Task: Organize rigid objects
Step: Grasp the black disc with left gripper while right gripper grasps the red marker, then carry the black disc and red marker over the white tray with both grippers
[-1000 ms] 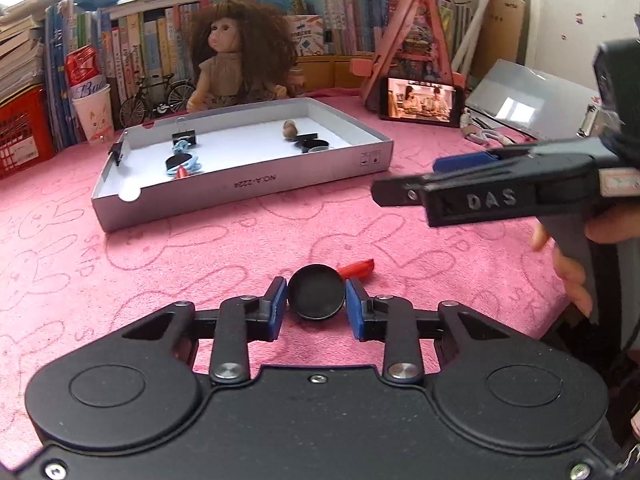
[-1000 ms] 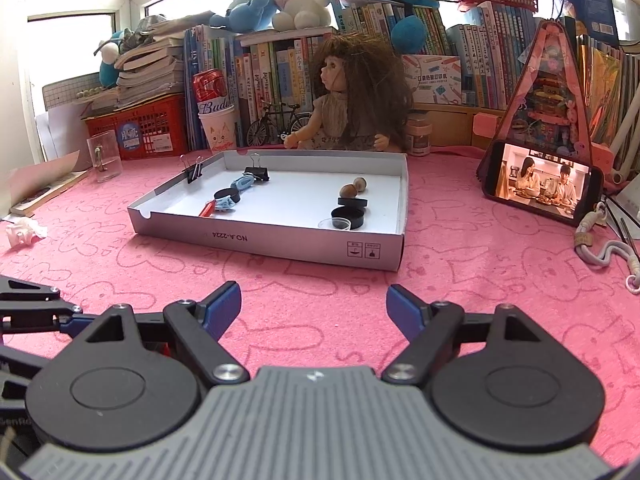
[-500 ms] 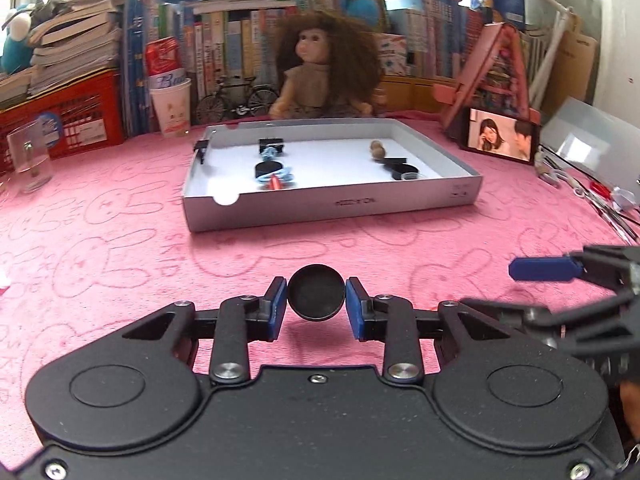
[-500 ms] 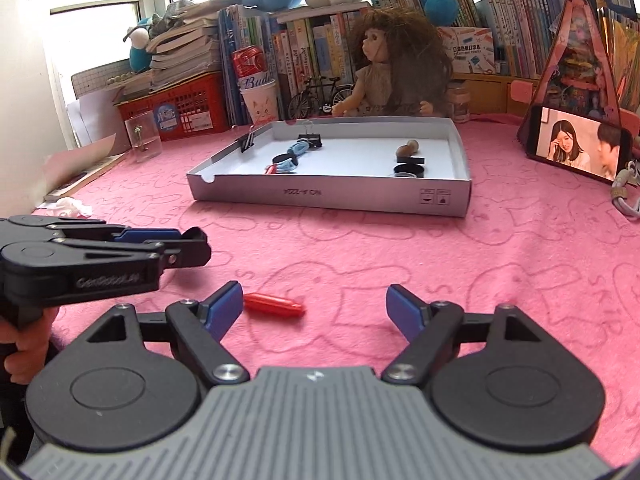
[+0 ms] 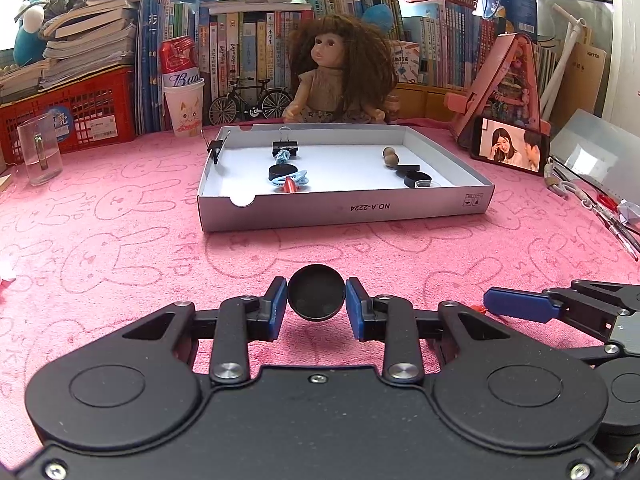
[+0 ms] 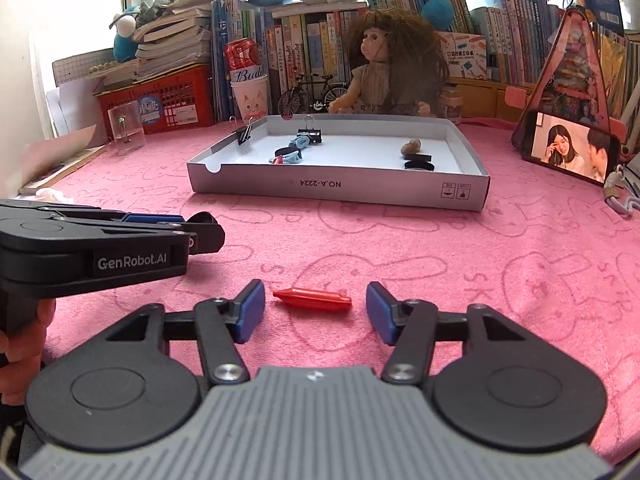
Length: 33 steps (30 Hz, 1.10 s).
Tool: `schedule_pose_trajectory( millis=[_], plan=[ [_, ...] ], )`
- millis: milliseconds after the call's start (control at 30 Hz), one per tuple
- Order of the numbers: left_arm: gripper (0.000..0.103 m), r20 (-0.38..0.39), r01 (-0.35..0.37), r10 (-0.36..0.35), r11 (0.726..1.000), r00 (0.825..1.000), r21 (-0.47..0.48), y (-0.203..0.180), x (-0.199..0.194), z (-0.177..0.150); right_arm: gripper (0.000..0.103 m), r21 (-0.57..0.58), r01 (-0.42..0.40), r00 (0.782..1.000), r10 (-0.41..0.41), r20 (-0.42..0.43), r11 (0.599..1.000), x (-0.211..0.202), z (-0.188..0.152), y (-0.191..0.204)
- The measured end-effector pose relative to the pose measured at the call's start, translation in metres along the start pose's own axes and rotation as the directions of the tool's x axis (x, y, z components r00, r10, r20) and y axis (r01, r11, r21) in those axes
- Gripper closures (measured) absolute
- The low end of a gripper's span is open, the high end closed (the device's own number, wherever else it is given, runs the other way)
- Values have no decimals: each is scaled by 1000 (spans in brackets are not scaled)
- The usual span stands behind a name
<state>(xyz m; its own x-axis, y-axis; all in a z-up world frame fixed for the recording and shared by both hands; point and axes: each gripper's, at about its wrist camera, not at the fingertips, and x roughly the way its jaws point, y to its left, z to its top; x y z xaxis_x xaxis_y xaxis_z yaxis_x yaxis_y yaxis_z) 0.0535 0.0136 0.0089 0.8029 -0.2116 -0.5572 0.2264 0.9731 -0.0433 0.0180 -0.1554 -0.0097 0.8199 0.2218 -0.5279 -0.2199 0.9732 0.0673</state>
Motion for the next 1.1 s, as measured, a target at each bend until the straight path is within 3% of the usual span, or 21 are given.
schedule_pose_trajectory(
  millis=[100,400,1100],
  plan=[
    [73,-3,2,-2,1000,1000,-3,0,1,-1,54,0,14,1000,-14,10,1000,2,0,-1],
    [73,2,5,-5,1000,1000,-5,-1,1,1,55,6,-2,1000,2,21,1000,1,1,-6],
    [73,18,24,-24,1000,1000,-10,-10,12,19,55,57,49,995,-54,82,997,2,24,-33]
  ],
)
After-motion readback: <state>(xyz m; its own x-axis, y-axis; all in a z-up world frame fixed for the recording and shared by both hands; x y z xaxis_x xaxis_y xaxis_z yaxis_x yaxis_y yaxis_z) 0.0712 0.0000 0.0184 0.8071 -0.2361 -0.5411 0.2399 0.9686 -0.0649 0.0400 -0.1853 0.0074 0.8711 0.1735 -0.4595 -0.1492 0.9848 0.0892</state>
